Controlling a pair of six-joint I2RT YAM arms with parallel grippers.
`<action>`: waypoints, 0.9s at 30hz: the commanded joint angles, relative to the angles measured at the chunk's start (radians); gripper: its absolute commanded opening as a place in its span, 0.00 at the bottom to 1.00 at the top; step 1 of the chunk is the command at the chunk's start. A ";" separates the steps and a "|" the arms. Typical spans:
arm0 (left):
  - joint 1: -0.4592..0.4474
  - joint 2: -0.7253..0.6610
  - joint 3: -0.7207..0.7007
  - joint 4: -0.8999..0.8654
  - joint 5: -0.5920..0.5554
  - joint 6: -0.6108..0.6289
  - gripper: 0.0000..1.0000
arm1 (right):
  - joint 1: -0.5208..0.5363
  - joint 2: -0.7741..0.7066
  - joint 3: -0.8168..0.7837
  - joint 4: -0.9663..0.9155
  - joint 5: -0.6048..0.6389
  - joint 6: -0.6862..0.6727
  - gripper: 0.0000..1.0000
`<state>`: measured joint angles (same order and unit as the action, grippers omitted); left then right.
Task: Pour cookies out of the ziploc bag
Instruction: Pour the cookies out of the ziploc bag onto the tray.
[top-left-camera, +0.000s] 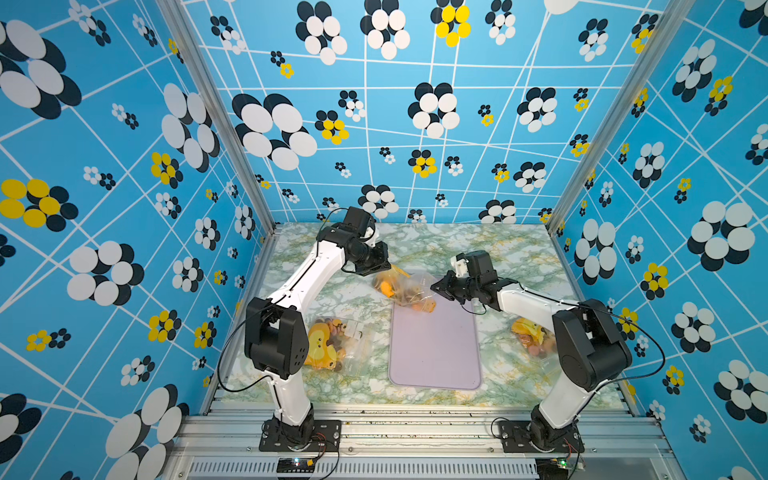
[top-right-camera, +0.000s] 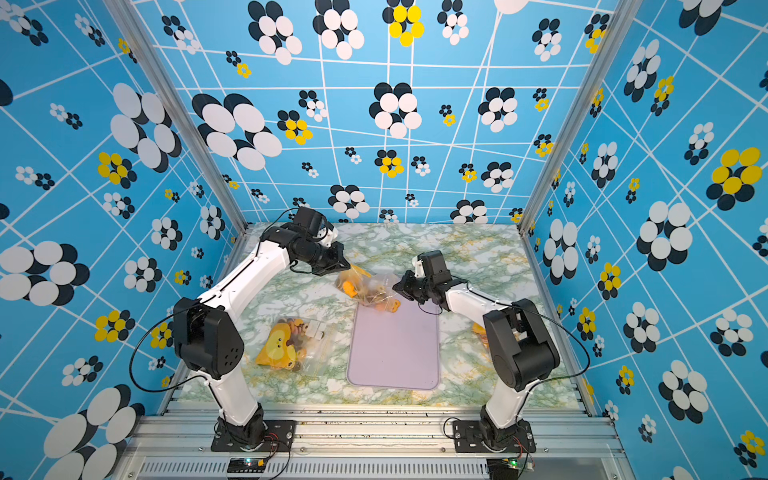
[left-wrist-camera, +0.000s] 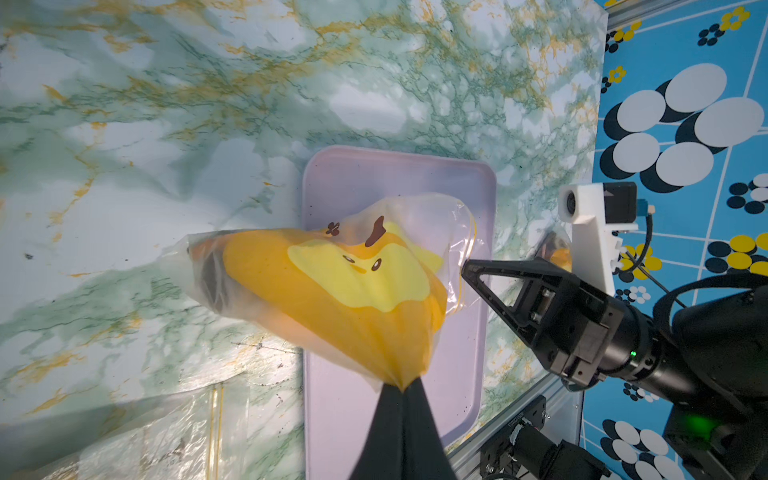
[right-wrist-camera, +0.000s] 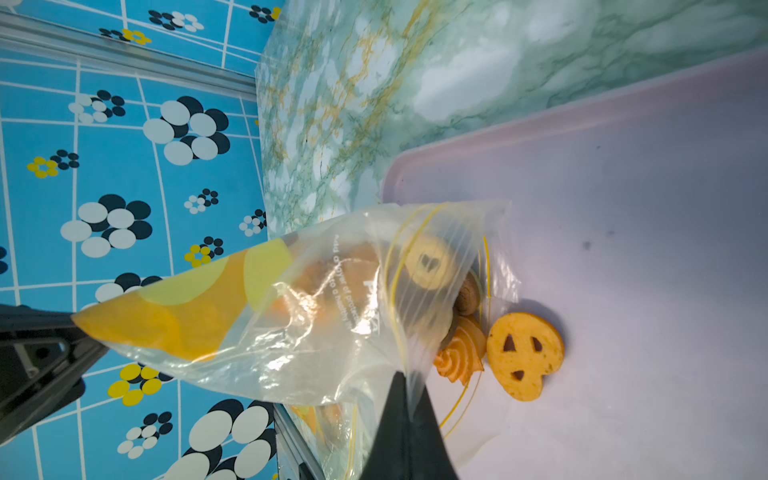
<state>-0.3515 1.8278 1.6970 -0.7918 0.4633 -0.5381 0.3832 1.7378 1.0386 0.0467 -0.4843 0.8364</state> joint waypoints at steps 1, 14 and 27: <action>-0.032 0.022 0.058 -0.008 0.019 -0.009 0.00 | -0.032 -0.045 -0.024 -0.036 0.004 -0.037 0.00; -0.088 0.093 0.153 -0.043 0.018 -0.004 0.00 | -0.122 -0.065 -0.094 -0.037 -0.029 -0.068 0.00; -0.094 0.132 0.285 -0.136 0.045 0.021 0.00 | -0.106 0.025 -0.101 0.041 -0.055 -0.020 0.00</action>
<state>-0.4454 1.9472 1.9354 -0.8997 0.4843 -0.5446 0.2695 1.7290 0.9485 0.0895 -0.5373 0.8040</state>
